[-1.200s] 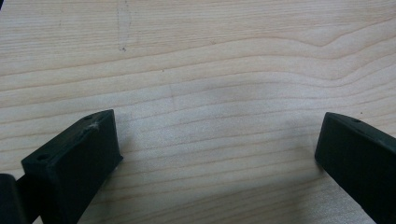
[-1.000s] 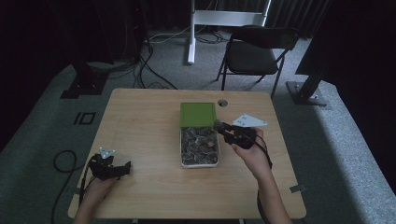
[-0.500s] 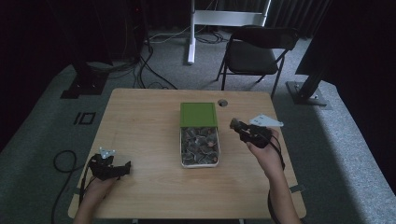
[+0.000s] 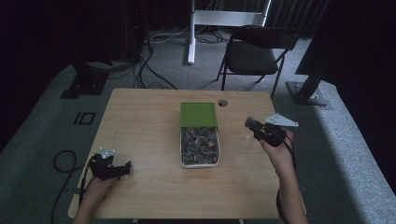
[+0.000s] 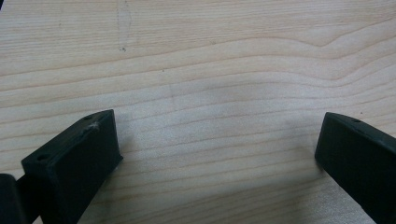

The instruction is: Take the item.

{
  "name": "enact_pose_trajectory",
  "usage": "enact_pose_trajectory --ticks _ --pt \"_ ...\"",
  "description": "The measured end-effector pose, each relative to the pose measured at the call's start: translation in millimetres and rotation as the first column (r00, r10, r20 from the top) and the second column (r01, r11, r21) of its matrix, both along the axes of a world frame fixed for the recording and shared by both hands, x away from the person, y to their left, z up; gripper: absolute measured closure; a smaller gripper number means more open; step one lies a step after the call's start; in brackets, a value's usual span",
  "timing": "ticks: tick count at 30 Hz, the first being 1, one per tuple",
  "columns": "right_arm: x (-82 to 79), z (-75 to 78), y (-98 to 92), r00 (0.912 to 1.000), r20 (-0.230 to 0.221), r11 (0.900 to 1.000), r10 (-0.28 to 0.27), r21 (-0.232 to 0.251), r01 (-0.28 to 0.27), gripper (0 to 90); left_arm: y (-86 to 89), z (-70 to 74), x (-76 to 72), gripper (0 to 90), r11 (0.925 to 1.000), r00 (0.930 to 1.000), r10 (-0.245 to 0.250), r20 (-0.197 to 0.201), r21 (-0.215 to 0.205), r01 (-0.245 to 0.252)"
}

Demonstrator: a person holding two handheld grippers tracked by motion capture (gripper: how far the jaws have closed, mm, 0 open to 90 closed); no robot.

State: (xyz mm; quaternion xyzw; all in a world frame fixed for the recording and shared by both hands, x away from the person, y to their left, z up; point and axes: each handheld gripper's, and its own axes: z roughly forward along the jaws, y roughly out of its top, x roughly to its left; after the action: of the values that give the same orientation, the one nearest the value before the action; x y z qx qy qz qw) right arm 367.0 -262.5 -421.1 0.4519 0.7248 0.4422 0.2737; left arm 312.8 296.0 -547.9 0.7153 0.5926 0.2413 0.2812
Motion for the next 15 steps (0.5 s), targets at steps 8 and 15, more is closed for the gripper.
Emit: enact_pose_trajectory --ticks 8,15 --pt "5.3 -5.3 -11.9 0.9991 -0.016 0.999 -0.038 -0.003 0.038 74.9 0.0 0.0 0.0 0.3 1.0 1.0 0.0 0.0 0.0 0.0" --pt "12.2 -17.4 -18.4 0.9962 -0.051 0.997 -0.071 -0.009 0.07 74.9 0.0 0.0 0.0 0.3 1.0 1.0 0.0 0.0 0.0 0.0"
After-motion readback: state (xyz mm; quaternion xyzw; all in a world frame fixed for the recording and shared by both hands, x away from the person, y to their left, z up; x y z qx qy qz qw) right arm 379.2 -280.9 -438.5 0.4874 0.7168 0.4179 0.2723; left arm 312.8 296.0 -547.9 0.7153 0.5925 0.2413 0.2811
